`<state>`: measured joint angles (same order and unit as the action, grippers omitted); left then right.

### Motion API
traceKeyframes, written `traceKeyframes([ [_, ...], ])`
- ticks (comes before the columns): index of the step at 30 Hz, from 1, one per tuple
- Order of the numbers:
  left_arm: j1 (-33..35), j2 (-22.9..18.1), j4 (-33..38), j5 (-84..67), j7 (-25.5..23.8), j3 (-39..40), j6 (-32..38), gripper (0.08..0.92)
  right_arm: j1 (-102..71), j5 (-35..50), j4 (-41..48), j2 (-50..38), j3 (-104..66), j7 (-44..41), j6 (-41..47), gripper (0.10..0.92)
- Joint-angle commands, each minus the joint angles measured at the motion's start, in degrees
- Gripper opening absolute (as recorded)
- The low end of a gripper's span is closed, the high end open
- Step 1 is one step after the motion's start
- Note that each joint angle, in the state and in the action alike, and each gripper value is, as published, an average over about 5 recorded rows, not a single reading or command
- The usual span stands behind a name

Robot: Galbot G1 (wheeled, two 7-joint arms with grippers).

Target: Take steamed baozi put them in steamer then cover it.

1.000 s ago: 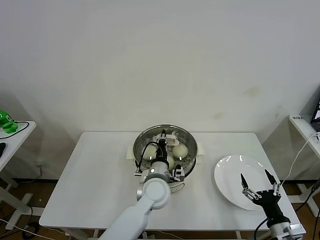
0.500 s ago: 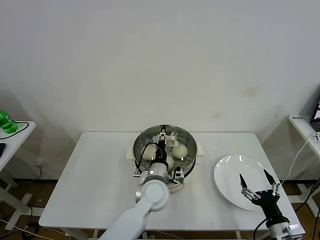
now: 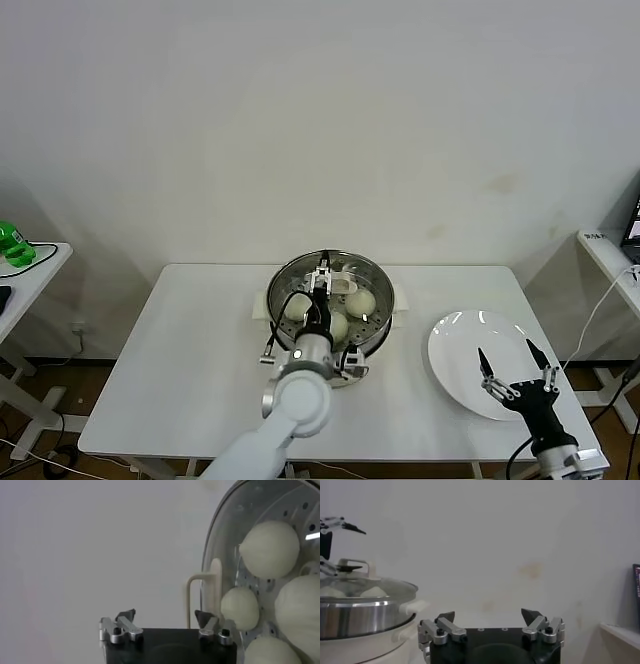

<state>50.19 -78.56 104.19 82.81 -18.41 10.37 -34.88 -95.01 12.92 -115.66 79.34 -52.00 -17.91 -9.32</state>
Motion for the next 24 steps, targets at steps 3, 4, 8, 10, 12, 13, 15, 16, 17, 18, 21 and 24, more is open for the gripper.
traceKeyframes([
  [3,5.3,2.8,10.0,-1.1,0.6,-0.9,0.6,0.823,0.0,-0.1,0.3,0.0,-0.1,0.1,-0.1,0.823],
  [4,6.1,3.1,11.4,-1.4,0.9,-1.4,0.8,0.823,0.0,-0.1,0.5,0.0,-0.1,0.1,-0.2,0.823],
  [8,10.7,4.5,18.6,-4.4,2.9,-5.0,1.7,0.823,0.0,-0.2,0.9,-0.3,-0.1,0.3,-0.4,0.823],
  [10,13.8,5.3,22.5,-7.2,4.3,-7.8,2.4,0.823,0.0,0.0,1.1,-0.5,-0.1,0.4,-0.4,0.823],
  [12,16.8,5.7,26.2,-12.7,6.9,-11.2,3.0,0.823,0.0,0.2,1.3,-0.9,-0.1,0.5,-0.5,0.823],
  [13,18.3,5.9,27.8,-16.4,8.4,-12.9,3.1,0.823,0.0,0.3,1.4,-1.1,0.0,0.5,-0.6,0.823],
  [15,20.9,6.6,29.6,-28.0,13.9,-16.5,3.8,0.823,0.2,0.3,1.6,-1.2,0.3,0.7,-0.6,0.823],
  [16,22.0,7.0,29.4,-34.4,17.3,-18.2,5.0,0.823,0.4,0.2,1.7,-1.1,0.5,0.7,-0.6,0.823],
  [17,23.4,7.3,28.2,-41.9,22.3,-20.1,8.3,0.823,0.6,0.1,1.9,-1.0,0.8,0.8,-0.6,0.823],
  [18,24.6,7.4,26.5,-49.0,27.2,-21.9,12.4,0.823,0.7,0.0,2.1,-1.0,1.1,0.9,-0.6,0.823],
  [21,27.9,5.7,19.8,-67.7,38.2,-28.0,26.8,0.823,1.2,-0.4,3.0,-1.0,1.9,1.1,-0.9,0.823],
  [24,31.6,4.5,15.4,-83.2,37.8,-35.6,35.0,0.823,1.5,-0.8,3.7,-1.3,2.7,1.3,-1.0,0.823],
])
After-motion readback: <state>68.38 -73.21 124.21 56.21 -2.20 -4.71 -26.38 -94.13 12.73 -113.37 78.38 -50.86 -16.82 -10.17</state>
